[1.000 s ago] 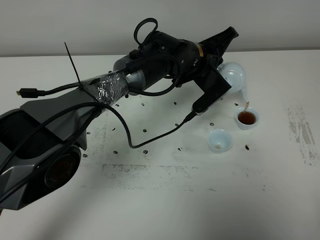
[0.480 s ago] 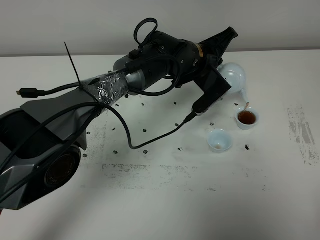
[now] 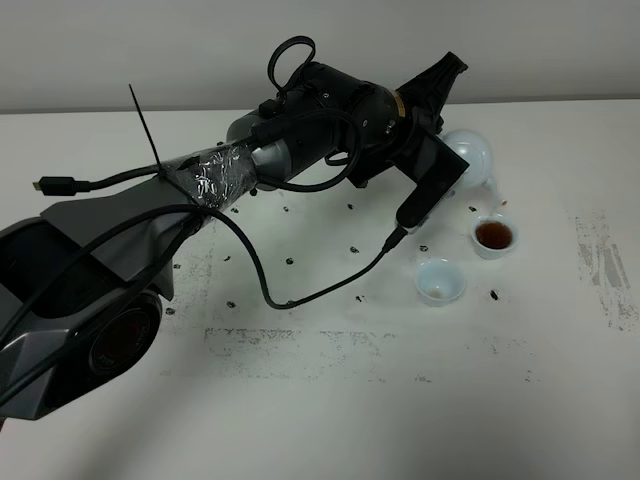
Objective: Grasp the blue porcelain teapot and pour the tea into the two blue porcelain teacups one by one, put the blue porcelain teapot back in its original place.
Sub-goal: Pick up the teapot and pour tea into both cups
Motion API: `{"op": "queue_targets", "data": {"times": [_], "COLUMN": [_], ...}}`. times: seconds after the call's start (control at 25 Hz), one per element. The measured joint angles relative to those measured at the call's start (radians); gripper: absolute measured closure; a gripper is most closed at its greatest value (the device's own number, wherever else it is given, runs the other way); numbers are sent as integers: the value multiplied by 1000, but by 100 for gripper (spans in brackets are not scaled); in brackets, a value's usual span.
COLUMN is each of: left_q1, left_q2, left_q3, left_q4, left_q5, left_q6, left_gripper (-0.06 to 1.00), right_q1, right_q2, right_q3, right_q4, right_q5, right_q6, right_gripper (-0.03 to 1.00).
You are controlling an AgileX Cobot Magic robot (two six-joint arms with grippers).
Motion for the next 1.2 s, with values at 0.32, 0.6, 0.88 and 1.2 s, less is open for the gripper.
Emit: {"op": "queue_targets", "data": {"times": [0.32,0.6,0.88,1.2], "left_q1": [0,1,23,50], "left_q2": [-5,-81,-132,-133], "left_q3": [0,1,1,1], "left_q4": [-4,-1,4,28], "left_q5": [42,290,527,658], "left_q6": [-364,-693,-1021,-1124], "left_gripper": [89,89,89,89], "right_q1": [0,0,0,0], "right_q2": [0,0,0,0], "right_q3": [0,0,0,0], "right_q4": [0,0,0,1], "right_q5": [0,0,0,0], "right_q6": [0,0,0,0], "right_gripper": [39,39,39,39]}}
